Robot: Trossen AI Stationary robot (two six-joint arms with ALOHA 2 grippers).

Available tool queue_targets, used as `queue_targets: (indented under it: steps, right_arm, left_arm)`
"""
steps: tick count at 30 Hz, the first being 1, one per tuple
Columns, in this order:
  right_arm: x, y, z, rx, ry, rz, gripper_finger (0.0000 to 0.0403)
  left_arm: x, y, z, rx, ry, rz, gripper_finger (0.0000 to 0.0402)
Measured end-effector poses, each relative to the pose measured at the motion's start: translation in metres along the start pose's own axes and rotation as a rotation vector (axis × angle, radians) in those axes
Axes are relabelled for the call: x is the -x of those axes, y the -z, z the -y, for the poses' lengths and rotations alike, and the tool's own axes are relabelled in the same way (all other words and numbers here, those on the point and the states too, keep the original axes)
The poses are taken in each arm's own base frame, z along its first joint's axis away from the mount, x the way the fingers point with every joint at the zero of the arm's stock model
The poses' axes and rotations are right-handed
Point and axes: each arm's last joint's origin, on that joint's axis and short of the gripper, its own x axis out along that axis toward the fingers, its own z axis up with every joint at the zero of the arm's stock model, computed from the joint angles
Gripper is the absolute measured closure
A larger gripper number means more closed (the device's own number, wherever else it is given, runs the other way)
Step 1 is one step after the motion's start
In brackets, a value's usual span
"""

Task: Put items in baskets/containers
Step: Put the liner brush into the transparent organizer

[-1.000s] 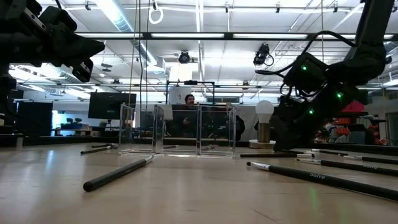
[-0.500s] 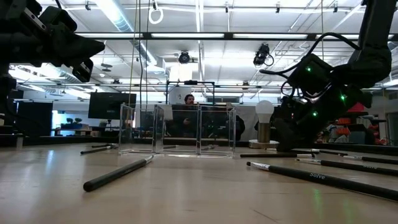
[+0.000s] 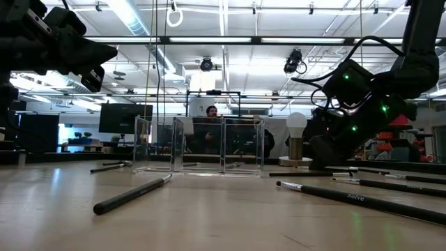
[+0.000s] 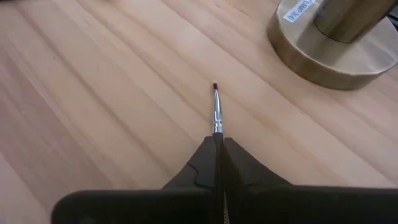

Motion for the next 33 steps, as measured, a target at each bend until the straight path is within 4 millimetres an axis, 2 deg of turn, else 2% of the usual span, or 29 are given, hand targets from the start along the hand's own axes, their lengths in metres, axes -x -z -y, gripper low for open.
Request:
queue_targets:
  steps: [10,17,25,33]
  right_arm:
    - [0.005,-0.006,0.000,-0.012,-0.067,0.040,0.0396]
    - [0.017,-0.011,-0.001,-0.072,-0.255,0.207,0.0396]
    - [0.020,-0.009,0.001,-0.065,-0.271,0.243,0.0396]
    - [0.034,-0.029,-0.011,-0.040,-0.509,0.457,0.0396]
  left_arm:
    - [0.000,0.000,0.000,0.000,0.000,0.000,0.0399]
    - [0.000,0.000,0.000,0.000,0.000,0.001,0.0399]
    - [0.000,0.000,0.000,0.000,0.000,0.000,0.0399]
    - [0.000,-0.001,0.000,0.000,-0.008,0.008,0.0399]
